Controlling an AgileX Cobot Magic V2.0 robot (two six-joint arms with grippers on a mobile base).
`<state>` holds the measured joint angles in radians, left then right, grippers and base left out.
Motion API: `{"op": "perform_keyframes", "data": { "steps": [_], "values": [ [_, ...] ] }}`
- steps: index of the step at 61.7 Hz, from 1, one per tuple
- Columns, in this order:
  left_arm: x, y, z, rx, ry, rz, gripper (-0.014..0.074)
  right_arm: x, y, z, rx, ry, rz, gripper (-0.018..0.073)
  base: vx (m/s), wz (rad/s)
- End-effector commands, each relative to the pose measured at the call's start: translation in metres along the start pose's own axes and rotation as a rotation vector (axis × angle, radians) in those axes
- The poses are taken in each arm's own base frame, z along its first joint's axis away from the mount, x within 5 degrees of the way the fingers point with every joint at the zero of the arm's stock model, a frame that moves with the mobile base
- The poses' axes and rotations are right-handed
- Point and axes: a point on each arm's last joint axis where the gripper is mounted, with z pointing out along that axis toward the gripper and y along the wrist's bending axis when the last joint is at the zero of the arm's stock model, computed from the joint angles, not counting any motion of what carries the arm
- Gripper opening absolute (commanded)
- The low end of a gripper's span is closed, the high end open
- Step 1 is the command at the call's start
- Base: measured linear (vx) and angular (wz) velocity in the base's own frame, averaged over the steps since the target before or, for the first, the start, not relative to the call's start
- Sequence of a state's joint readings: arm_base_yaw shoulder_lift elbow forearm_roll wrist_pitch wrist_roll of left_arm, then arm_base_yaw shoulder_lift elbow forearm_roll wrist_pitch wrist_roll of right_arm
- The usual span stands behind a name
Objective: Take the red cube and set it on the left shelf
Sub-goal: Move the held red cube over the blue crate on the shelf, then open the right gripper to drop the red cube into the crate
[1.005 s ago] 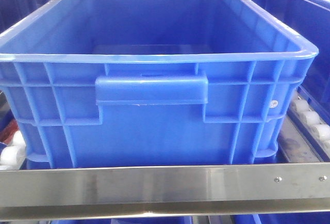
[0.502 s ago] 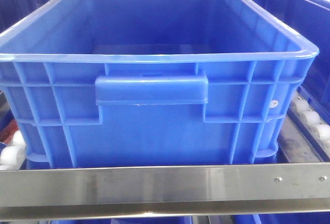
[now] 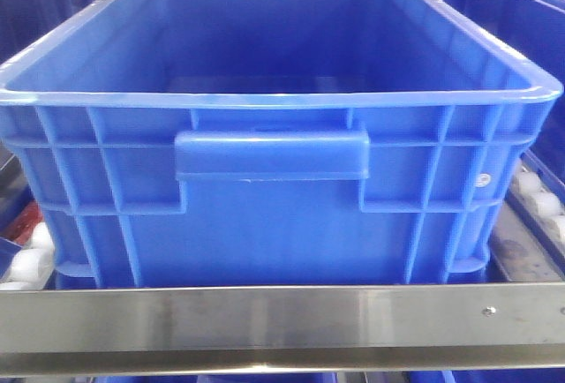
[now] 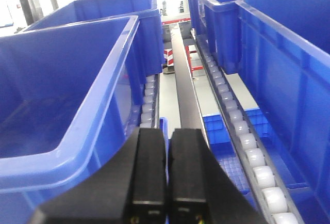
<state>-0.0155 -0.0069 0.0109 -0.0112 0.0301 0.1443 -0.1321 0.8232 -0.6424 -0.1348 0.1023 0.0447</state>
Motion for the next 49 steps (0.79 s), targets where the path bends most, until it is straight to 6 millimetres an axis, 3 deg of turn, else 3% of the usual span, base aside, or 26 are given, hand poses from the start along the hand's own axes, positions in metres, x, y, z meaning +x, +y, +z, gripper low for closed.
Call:
{"op": "perform_keyframes", "data": {
  "steps": [1, 10, 21, 25, 34, 37, 49],
  "values": [
    [0.000, 0.000, 0.001, -0.004, -0.062, -0.005, 0.0106, -0.024, -0.013, 0.006, 0.060, -0.134, -0.009, 0.0060, 0.00, 0.00],
    [0.000, 0.000, 0.001, -0.004, -0.062, -0.005, 0.0106, -0.022, -0.030, 0.019, 0.141, -0.101, 0.004, 0.0060, 0.00, 0.00],
    [0.000, 0.000, 0.001, -0.004, -0.062, -0.005, 0.0106, -0.015, -0.038, 0.027, 0.173, -0.050, 0.013, 0.0074, 0.01, 0.07],
    [0.000, 0.000, 0.001, -0.004, -0.062, -0.005, 0.0106, -0.015, -0.038, 0.027, 0.172, -0.050, 0.013, 0.0150, 0.00, 0.00],
    [0.000, 0.000, 0.001, -0.004, -0.062, -0.005, 0.0106, -0.015, -0.038, 0.027, 0.172, -0.053, 0.013, 0.0549, 0.00, 0.00],
    [0.000, 0.000, 0.001, -0.004, -0.062, -0.005, 0.0106, -0.015, -0.038, 0.027, 0.172, -0.049, 0.014, 0.0610, 0.00, 0.00],
    [0.000, 0.000, 0.001, -0.004, -0.062, -0.005, 0.0106, -0.014, -0.038, 0.027, 0.173, -0.045, 0.014, 0.0576, 0.00, -0.01]
  ]
}}
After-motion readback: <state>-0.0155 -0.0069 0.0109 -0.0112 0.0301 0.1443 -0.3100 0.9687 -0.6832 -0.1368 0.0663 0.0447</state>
